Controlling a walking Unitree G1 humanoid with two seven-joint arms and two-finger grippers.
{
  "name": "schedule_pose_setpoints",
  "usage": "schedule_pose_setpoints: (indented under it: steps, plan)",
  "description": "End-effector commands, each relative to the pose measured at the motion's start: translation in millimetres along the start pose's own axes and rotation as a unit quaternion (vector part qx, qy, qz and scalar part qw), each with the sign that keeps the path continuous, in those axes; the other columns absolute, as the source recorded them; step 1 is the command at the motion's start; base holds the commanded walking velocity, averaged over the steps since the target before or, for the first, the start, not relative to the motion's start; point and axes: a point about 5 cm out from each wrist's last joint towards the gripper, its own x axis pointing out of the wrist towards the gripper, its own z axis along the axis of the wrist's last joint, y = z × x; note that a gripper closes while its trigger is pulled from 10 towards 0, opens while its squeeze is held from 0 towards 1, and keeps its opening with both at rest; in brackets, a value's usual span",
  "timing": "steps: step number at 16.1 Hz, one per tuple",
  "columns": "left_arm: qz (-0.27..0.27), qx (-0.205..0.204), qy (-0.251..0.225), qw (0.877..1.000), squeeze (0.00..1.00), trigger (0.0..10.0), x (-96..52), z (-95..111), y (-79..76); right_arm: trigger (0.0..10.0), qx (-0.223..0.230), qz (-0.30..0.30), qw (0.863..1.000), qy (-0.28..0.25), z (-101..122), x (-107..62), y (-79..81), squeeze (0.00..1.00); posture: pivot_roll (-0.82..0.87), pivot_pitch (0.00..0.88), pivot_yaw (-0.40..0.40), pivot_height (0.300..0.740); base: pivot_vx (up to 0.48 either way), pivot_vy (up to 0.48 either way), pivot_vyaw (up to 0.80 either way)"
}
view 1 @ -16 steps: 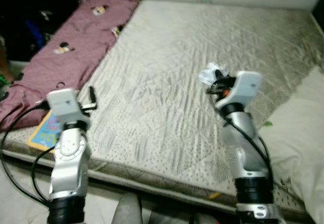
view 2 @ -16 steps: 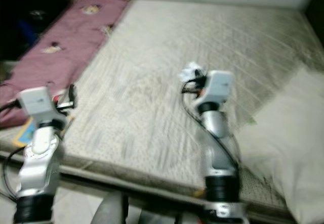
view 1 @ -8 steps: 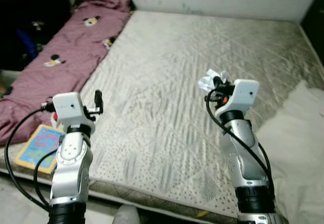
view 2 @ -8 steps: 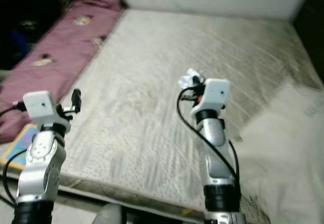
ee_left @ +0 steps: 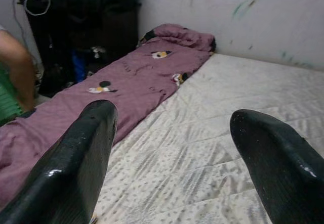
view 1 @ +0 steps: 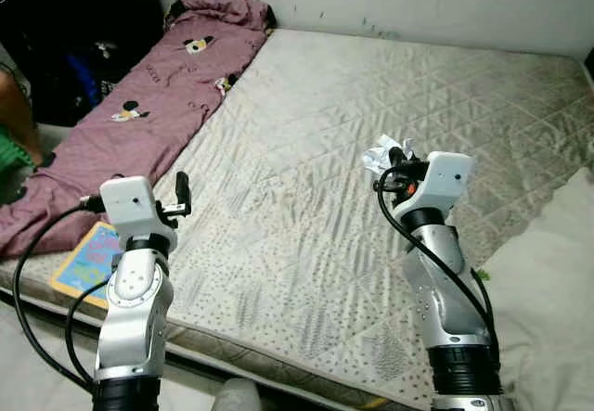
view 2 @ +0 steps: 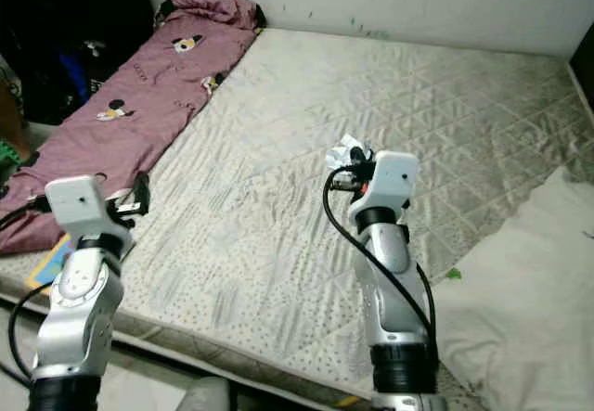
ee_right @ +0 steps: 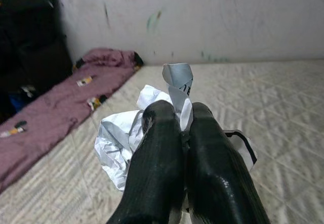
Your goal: Clean up the room
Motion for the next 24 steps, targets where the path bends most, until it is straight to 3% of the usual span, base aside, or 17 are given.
schedule_pose_setpoints:
  steps: [1,5,9,11,13,15,24]
  plan:
    - [-0.001,0.0,-0.003,1.0,0.0,10.0,1.8,2.9,3.3,10.0,-0.005,-0.016,0.999,0.033,-7.4,1.3,-2.6,0.0,-0.09,0.0,0.028,0.74,0.0,0.0,0.0]
    - [0.0,-0.015,0.023,1.0,0.0,10.0,-9.8,-9.6,11.1,10.0,-0.016,-0.067,0.994,0.082,-21.0,-5.6,-20.4,0.0,-0.1,0.0,0.03,0.74,0.0,0.0,0.0]
    - [-0.034,-0.02,0.002,0.999,0.0,10.0,0.5,-2.2,2.5,10.0,-0.027,-0.024,0.999,0.039,-9.7,-2.4,-5.2,0.0,-0.12,0.0,0.041,0.74,0.0,0.0,0.0]
    - [-0.047,-0.021,-0.003,0.999,0.0,10.0,4.3,0.2,-1.8,10.0,0.022,-0.008,0.998,0.058,-12.9,-4.4,-2.7,0.0,-0.12,0.0,0.044,0.74,0.0,0.0,0.0]
    - [-0.049,-0.029,-0.005,0.998,0.0,10.0,7.3,2.3,-3.7,10.0,0.019,-0.011,0.998,0.056,-12.1,-3.2,-4.4,0.0,-0.12,0.0,0.045,0.74,0.0,0.0,0.0]
    - [-0.057,-0.041,0.001,0.998,0.0,10.0,7.1,1.7,-8.2,10.0,0.024,-0.002,0.999,0.045,-9.9,-2.0,-2.4,0.0,-0.12,0.0,0.044,0.74,0.0,0.426,-0.8]
    - [-0.061,-0.044,0.006,0.997,0.0,10.0,6.6,0.6,-8.9,10.0,0.032,0.016,0.999,0.039,-7.8,1.0,4.3,0.0,-0.11,0.0,0.042,0.74,0.0,0.48,0.0]
